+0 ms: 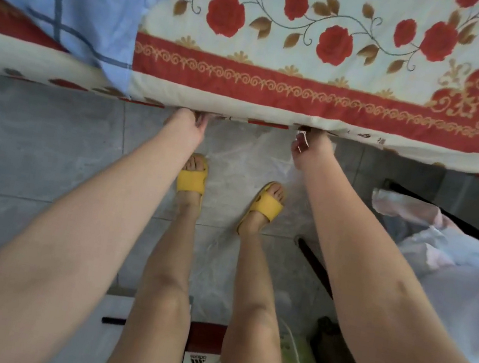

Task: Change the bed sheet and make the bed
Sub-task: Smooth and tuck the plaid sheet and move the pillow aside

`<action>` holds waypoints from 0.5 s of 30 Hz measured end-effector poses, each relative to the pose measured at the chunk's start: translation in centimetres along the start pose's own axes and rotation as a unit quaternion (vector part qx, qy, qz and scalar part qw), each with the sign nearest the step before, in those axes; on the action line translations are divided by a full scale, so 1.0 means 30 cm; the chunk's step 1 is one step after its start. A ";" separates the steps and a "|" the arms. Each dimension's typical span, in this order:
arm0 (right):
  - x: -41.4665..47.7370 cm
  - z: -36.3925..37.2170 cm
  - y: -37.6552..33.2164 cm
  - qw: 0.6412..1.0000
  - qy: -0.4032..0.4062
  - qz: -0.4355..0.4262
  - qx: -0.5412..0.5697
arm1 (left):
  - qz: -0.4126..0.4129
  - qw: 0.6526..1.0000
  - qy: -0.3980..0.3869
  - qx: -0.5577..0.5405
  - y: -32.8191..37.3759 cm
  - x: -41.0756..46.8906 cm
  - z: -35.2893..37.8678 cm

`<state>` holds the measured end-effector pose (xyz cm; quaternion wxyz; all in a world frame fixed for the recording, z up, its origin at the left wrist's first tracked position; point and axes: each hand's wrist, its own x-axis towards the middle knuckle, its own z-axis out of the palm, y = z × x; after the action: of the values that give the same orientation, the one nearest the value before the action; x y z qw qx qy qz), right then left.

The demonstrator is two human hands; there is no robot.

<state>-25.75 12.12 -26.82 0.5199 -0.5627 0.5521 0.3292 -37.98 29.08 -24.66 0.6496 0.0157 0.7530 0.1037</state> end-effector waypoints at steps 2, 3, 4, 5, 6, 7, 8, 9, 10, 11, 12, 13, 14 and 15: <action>-0.042 0.022 -0.029 0.993 0.054 0.069 0.076 | -0.057 0.998 0.018 0.013 0.007 -0.089 0.025; -0.063 0.020 -0.035 0.989 0.066 0.086 0.100 | -0.081 0.996 0.006 0.025 0.007 -0.133 0.027; -0.100 0.011 -0.045 0.989 0.055 0.086 0.106 | -0.092 0.994 -0.031 0.046 0.008 -0.177 0.025; -0.127 -0.002 -0.049 0.993 0.026 0.069 0.090 | -0.082 0.991 -0.082 0.072 0.009 -0.207 0.018; -0.167 -0.020 -0.056 0.996 -0.017 0.047 0.080 | -0.063 0.986 -0.132 0.081 0.014 -0.228 0.012; -0.205 -0.041 -0.062 0.995 -0.067 0.017 0.066 | -0.051 0.981 -0.175 0.066 0.024 -0.239 0.007; -0.233 -0.057 -0.070 0.991 -0.117 -0.005 0.069 | -0.048 0.979 -0.196 0.040 0.035 -0.239 0.004; -0.263 -0.063 -0.086 0.985 -0.158 -0.035 0.063 | -0.038 0.978 -0.203 0.027 0.044 -0.242 0.004; -0.279 -0.062 -0.109 0.980 -0.183 -0.056 0.057 | -0.024 0.979 -0.200 0.026 0.049 -0.241 0.002; -0.282 -0.051 -0.131 0.980 -0.182 -0.063 0.045 | -0.011 0.982 -0.189 0.024 0.053 -0.239 0.002; -0.283 -0.040 -0.154 0.982 -0.169 -0.055 0.060 | -0.004 0.985 -0.173 0.022 0.052 -0.239 0.004; -0.278 -0.029 -0.177 0.984 -0.154 -0.043 0.080 | 0.000 0.987 -0.162 0.023 0.047 -0.238 0.004; -0.278 -0.018 -0.192 0.985 -0.142 -0.030 0.089 | 0.003 0.988 -0.149 0.025 0.042 -0.235 0.004; -0.277 -0.013 -0.195 0.988 -0.126 -0.025 0.081 | 0.006 0.990 -0.135 0.030 0.037 -0.240 0.002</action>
<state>-21.63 13.19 -17.58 0.6371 -0.4864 0.4931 0.3383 -36.92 29.05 -17.45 0.7442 0.0533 0.6608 0.0823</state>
